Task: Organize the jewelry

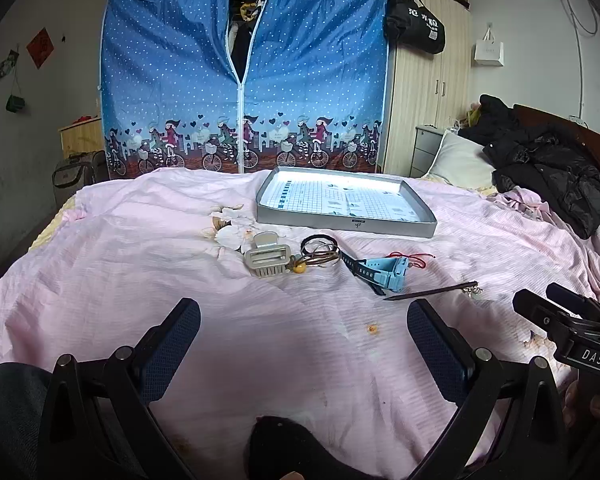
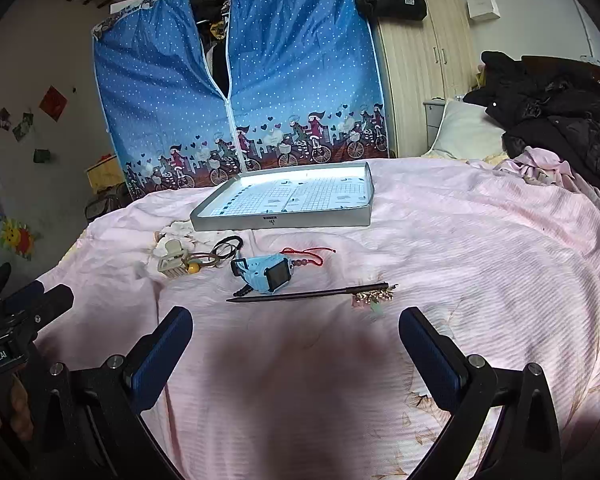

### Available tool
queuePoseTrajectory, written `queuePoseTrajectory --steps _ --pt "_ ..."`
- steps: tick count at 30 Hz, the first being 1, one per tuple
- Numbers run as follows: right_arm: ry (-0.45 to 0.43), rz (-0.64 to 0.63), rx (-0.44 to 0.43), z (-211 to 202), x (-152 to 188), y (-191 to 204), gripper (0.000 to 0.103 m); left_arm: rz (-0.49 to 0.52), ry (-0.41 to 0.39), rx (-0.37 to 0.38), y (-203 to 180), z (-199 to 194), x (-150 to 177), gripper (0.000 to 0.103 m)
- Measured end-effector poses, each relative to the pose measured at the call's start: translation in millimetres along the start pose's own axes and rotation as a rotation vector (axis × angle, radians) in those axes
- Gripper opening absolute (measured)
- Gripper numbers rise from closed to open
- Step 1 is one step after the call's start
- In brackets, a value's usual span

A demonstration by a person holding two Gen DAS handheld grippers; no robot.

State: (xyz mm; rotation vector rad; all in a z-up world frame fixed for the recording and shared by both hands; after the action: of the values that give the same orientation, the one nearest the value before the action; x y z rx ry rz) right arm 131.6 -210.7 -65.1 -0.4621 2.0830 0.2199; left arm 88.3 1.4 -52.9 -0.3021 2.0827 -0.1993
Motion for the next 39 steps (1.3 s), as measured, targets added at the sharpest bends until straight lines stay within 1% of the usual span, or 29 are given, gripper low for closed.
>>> queuePoseTrajectory --steps 39 --pt "0.004 0.004 -0.001 1.1 0.5 -0.7 0.103 0.002 0.003 -0.007 1.8 1.5 0.6 0.102"
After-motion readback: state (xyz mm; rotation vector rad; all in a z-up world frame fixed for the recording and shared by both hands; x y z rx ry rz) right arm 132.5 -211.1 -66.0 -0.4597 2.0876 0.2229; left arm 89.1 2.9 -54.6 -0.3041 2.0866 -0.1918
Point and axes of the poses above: each gripper's, at about its wrist camera, not at the fingertips, and z roughly the way its jaws point, y to its left, x to its underside, the point moved 10 cm from there along z, roughly the way its jaws point, and after that the axes turned 14 degrees about -z, right-handed, at the moved point
